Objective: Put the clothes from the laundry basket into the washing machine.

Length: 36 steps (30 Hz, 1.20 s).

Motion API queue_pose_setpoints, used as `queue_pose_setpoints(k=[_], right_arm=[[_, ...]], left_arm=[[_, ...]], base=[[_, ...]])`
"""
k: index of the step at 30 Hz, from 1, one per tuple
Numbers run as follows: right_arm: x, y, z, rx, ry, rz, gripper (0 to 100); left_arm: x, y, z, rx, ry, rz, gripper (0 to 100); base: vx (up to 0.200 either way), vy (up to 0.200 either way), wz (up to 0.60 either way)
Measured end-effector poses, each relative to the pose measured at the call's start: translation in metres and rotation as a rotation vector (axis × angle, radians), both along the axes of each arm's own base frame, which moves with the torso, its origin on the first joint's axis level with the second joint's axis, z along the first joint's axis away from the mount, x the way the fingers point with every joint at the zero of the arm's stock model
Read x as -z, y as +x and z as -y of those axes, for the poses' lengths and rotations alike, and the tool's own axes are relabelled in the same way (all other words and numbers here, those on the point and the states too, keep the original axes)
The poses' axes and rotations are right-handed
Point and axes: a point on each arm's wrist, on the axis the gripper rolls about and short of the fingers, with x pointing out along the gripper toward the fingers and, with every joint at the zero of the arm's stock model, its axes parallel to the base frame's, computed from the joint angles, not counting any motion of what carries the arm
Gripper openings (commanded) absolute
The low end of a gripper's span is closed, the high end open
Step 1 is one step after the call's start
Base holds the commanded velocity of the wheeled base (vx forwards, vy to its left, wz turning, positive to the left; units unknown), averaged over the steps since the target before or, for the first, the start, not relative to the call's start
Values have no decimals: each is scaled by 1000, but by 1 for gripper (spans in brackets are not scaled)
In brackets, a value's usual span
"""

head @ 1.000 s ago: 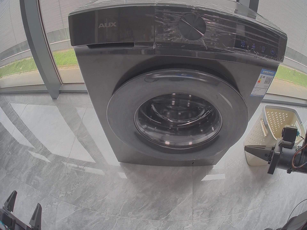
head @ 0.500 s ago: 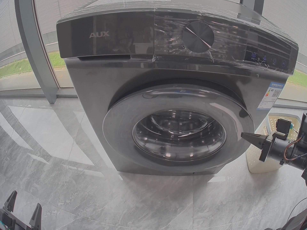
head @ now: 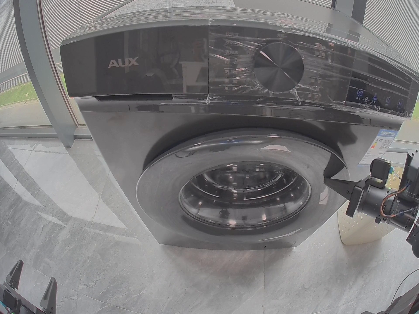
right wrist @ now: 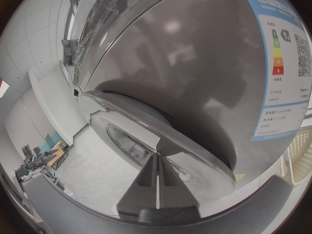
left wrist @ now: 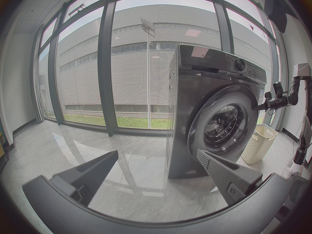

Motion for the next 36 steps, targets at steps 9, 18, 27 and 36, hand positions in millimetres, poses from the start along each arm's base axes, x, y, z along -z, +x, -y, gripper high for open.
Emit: queue_pose_setpoints(k=[9, 18, 27, 36], right_arm=[[6, -16, -3, 7, 0, 29, 0], [20, -72, 1, -83, -17, 24, 0], [21, -119, 22, -66, -11, 91, 100], [25, -157, 39, -5, -13, 147, 100]], left_arm=[[0, 0, 0, -1, -1, 0, 100], [0, 0, 0, -1, -3, 0, 100], [0, 0, 0, -2, -4, 0, 100], [0, 0, 0, -1, -5, 0, 100]], base=[[0, 0, 0], [0, 0, 0], [0, 0, 0], [0, 0, 0]])
